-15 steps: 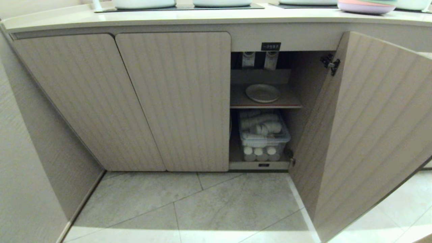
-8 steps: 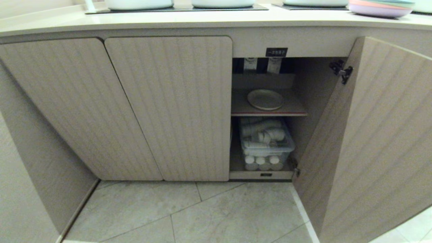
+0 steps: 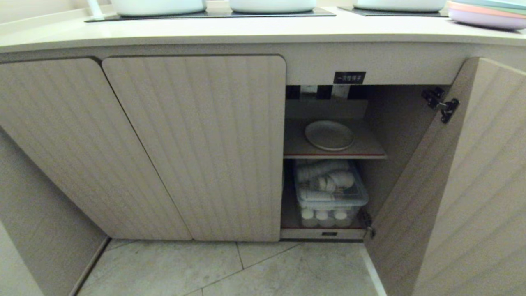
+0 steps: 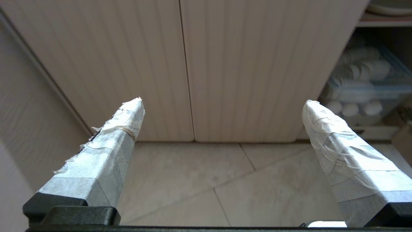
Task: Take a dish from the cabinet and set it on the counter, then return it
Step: Take the plate from the cabinet
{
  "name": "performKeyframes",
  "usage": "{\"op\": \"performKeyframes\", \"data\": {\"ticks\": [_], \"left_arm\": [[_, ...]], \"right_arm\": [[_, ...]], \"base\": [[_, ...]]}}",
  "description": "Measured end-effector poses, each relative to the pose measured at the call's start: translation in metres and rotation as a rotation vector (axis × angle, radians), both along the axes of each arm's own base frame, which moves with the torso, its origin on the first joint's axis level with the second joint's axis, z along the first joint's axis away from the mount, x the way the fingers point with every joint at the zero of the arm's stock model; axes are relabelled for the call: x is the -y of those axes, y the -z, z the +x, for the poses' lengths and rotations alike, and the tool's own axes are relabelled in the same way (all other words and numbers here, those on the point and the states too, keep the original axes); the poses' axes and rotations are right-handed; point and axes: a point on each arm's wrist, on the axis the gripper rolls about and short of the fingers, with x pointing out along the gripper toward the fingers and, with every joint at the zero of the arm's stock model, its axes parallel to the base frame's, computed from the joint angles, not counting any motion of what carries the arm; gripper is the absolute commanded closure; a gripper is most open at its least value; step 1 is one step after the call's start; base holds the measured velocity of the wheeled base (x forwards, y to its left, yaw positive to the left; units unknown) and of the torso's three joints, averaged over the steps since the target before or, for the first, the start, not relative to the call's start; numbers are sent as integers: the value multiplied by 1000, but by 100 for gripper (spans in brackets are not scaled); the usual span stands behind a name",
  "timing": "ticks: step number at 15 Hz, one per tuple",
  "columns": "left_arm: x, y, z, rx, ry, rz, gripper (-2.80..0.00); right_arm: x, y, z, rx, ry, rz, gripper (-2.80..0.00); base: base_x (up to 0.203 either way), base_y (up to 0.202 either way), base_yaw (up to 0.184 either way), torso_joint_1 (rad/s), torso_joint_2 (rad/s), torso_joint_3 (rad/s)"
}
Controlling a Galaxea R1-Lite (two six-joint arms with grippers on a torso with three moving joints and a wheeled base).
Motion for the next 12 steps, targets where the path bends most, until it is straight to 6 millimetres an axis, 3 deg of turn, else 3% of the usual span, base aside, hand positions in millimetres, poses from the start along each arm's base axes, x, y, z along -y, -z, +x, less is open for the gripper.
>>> {"op": "performKeyframes", "data": {"ticks": [12], "left_arm": [[0, 0, 0, 0, -1, 0, -280]], "right_arm": [[0, 0, 0, 0, 0, 0, -280]], "base": [[185, 0, 1, 3, 3, 3]]}}
